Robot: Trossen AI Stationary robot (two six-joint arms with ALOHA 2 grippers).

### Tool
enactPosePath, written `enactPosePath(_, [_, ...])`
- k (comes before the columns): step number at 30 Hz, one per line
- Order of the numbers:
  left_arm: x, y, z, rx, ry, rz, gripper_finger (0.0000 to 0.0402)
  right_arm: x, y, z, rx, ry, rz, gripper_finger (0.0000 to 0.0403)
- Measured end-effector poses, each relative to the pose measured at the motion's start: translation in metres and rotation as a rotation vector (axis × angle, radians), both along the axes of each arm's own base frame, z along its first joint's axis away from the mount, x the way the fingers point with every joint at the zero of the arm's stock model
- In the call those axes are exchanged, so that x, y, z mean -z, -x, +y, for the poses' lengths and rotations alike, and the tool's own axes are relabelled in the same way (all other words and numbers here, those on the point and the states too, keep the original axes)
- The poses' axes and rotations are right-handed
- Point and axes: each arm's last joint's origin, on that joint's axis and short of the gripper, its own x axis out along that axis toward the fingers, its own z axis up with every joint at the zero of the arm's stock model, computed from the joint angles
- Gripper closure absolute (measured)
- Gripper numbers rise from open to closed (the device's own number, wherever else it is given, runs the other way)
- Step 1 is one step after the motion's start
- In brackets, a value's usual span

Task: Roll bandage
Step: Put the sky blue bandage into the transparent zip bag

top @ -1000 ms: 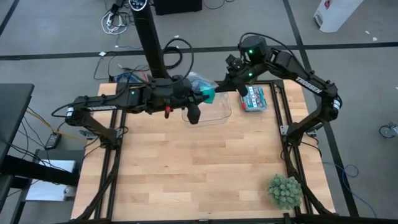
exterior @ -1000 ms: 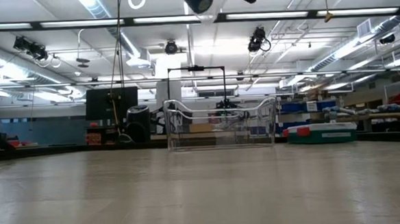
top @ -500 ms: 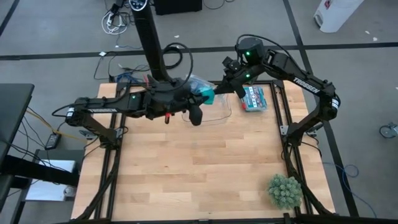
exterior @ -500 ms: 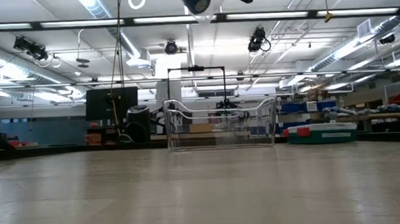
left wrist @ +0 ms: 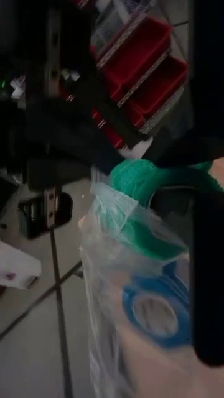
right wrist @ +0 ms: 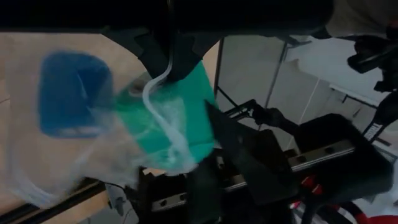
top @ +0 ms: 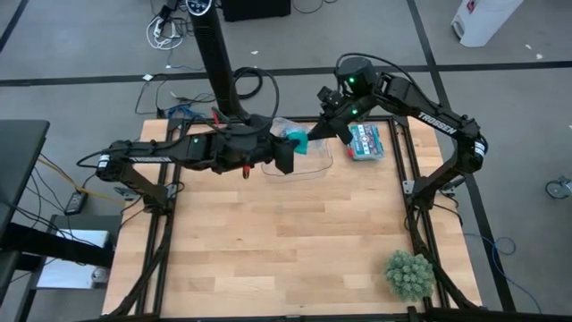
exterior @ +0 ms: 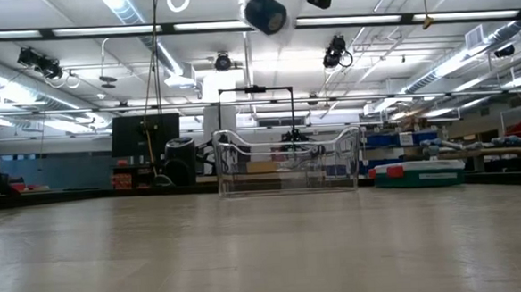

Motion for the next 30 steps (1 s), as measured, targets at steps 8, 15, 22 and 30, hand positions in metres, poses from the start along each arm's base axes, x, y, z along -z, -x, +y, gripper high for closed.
enactPosePath(8, [0.008,-0.002,0.006,-0.095,0.113,-0.021,0.0247,-0.005,0.000,0.010,-0.097,-0.024,-0.045,0.0403])
enactPosePath(15, [-0.002,-0.004,0.011,-0.040,0.130,-0.127,0.0206,-0.007,-0.003,0.018,-0.118,-0.005,-0.061,0.0403])
enactPosePath(22, [-0.013,0.003,0.009,0.046,0.063,-0.137,0.0226,-0.010,0.004,0.012,-0.070,-0.012,-0.054,0.0403])
enactPosePath(30, [-0.029,0.027,0.006,0.107,0.009,-0.122,0.0261,-0.015,0.018,-0.006,0.031,-0.030,-0.043,0.0403])
